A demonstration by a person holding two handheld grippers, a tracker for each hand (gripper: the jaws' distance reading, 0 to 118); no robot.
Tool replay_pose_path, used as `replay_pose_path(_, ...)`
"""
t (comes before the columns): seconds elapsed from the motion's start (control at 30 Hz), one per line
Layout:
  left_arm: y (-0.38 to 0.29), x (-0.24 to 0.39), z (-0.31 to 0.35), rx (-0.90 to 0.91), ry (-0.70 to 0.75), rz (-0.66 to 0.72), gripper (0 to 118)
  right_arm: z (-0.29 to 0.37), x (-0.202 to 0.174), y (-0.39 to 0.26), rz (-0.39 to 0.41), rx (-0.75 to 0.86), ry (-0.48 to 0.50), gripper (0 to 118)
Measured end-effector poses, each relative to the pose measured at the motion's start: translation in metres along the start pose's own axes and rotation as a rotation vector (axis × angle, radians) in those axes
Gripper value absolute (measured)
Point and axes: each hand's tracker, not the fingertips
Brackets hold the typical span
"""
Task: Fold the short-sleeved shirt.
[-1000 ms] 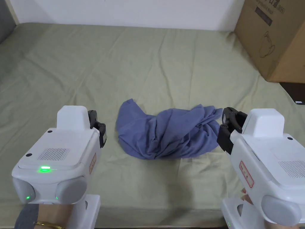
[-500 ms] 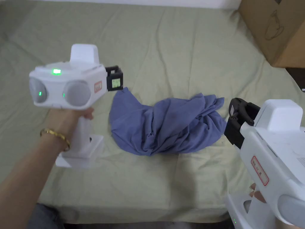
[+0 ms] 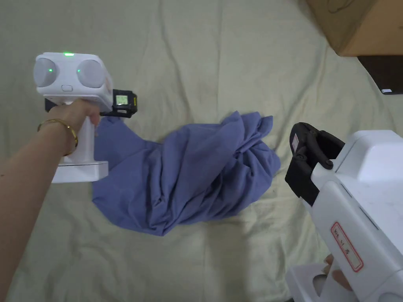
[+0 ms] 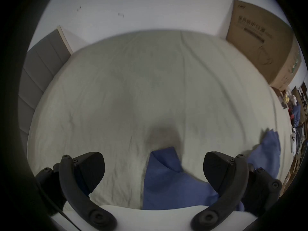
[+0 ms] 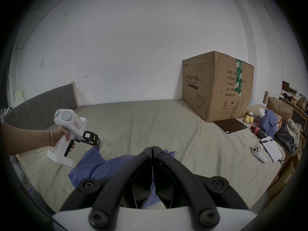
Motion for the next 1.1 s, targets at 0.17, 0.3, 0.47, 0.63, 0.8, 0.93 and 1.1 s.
replay_pose_path(0.17,-0.008,0.001,-0.021,-0.044,-0.004,0.002,45,-0.013,0.006,-0.005,0.010,-0.028,-0.018,0)
replay_pose_path(0.3,-0.007,0.001,-0.012,-0.029,-0.053,-0.017,0,-0.015,0.004,-0.007,0.009,-0.038,-0.019,0)
replay_pose_path(0.47,-0.012,-0.010,0.037,0.162,-0.113,0.032,0,-0.015,0.003,-0.002,0.013,-0.051,-0.016,0)
replay_pose_path(0.63,-0.033,-0.036,0.109,0.338,-0.190,0.088,0,-0.039,0.017,0.016,0.064,-0.139,-0.024,0)
replay_pose_path(0.8,-0.061,-0.077,0.148,0.418,-0.200,0.179,0,-0.099,0.039,0.026,0.049,-0.385,0.005,96)
replay_pose_path(0.93,-0.091,-0.100,0.162,0.428,-0.167,0.201,0,-0.145,0.042,0.011,0.064,-0.536,-0.019,117)
replay_pose_path(1.1,-0.121,-0.125,0.163,0.398,-0.144,0.266,0,-0.191,0.039,-0.026,0.137,-0.681,-0.138,115)
